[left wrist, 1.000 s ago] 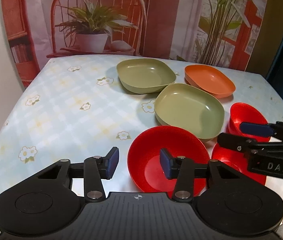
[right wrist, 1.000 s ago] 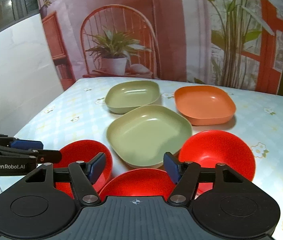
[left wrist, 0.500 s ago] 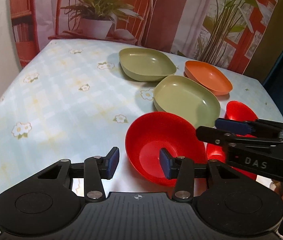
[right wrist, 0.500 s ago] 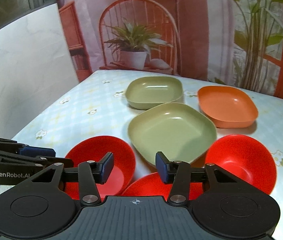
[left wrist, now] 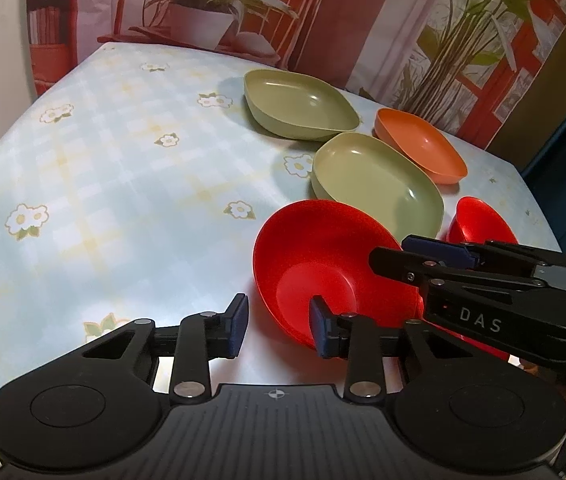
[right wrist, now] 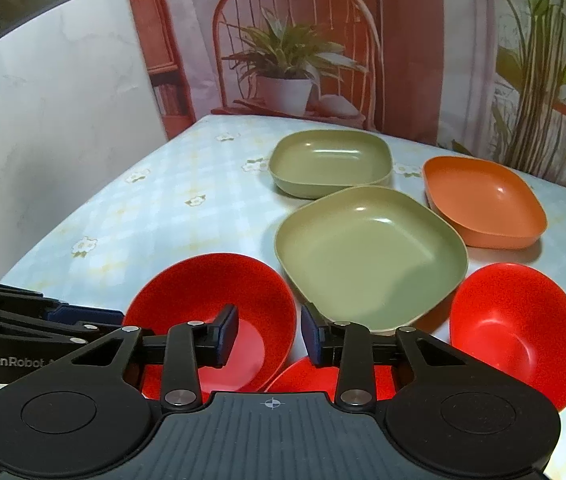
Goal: Organize plates and bowls
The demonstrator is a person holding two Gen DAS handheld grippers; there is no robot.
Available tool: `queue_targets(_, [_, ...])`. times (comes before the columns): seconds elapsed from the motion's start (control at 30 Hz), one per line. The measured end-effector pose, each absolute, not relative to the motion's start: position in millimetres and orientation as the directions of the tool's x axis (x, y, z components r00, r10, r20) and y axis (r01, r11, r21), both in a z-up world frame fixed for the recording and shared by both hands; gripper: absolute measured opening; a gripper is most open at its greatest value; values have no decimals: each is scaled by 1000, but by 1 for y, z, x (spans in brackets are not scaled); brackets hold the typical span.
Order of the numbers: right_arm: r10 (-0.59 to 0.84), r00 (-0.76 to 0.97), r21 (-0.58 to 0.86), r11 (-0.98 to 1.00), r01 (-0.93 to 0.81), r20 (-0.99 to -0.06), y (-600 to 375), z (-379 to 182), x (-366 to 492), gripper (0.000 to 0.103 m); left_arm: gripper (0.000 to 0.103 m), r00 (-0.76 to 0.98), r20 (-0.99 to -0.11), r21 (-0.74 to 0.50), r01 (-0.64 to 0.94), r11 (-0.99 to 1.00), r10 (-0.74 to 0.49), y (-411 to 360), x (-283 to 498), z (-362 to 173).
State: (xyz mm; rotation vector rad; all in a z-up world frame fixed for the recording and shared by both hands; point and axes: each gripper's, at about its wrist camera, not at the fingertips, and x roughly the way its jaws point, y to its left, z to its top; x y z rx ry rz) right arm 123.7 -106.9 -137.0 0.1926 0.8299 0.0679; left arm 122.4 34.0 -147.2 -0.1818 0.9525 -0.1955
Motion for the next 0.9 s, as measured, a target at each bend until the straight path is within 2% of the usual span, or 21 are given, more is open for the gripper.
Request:
queue_targets(0.1, [133, 665, 205, 978, 30, -735, -110, -141, 126, 31, 26, 555, -794, -246, 79, 966, -248, 34, 124, -151])
queue_targets(0.2, [145, 657, 219, 975, 32, -740, -112, -146, 128, 23, 21, 548, -799, -245, 80, 966, -248, 33, 125, -153])
queue_targets(0.47, [140, 662, 224, 974, 43, -737, -109, -146, 129, 11, 21, 569, -785, -248, 75, 966, -246, 37, 123, -148])
queue_targets(0.9, [165, 731, 283, 958, 40, -663, -124, -108, 121, 9, 21, 643, -723, -223, 131, 966, -253, 35, 117, -112])
